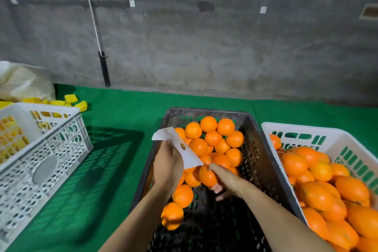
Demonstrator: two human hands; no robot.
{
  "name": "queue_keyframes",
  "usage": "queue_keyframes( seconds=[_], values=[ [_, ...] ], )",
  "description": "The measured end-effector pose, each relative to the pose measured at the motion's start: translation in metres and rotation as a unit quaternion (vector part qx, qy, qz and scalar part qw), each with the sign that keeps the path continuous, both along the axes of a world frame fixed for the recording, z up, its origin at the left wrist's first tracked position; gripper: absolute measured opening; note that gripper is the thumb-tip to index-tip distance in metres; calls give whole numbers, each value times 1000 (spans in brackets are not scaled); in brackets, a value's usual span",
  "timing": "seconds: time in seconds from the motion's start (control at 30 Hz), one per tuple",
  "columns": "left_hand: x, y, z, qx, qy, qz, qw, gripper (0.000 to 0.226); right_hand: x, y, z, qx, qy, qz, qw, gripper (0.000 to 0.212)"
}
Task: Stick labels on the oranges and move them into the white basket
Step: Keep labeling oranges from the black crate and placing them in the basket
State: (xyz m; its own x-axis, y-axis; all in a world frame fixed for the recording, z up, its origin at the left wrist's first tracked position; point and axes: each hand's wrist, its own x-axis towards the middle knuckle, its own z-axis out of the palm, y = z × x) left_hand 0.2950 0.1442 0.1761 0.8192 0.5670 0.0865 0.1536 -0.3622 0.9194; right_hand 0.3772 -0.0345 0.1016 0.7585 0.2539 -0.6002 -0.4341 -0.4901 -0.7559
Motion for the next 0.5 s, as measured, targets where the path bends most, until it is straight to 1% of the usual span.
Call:
queue_keyframes(
  seconds=[0.03,0.1,0.17,0.2,0.23,0.3,0.37,0.43,0.5],
  values=[
    [0,1,-1,-7,-10,2,1000,30,2,0,8,71,32,-38,996,65],
    [1,4,1,-21,-28,16,999,28,2,-1,27,207,70,-96,971,59],
    [3,8,4,-68,-60,34,995,24,-1,-2,47,323,94,-131,933,54],
    [4,10,6,-107,-67,45,991,25,-5,-3,56,375,103,-144,910,55],
    [5,12,8,-145,-64,58,986,30,-9,-6,65,418,111,-158,888,60],
    [6,14,8,-188,-46,74,978,43,-17,-15,78,477,113,-184,852,76],
    [7,11,6,-182,-29,66,981,45,-20,-22,86,523,107,-232,813,86],
    [4,8,7,-164,-24,45,985,43,-19,-25,95,565,74,-305,763,83],
    [1,9,8,-157,-14,33,987,43,-15,-29,103,594,24,-393,702,78]
  ],
)
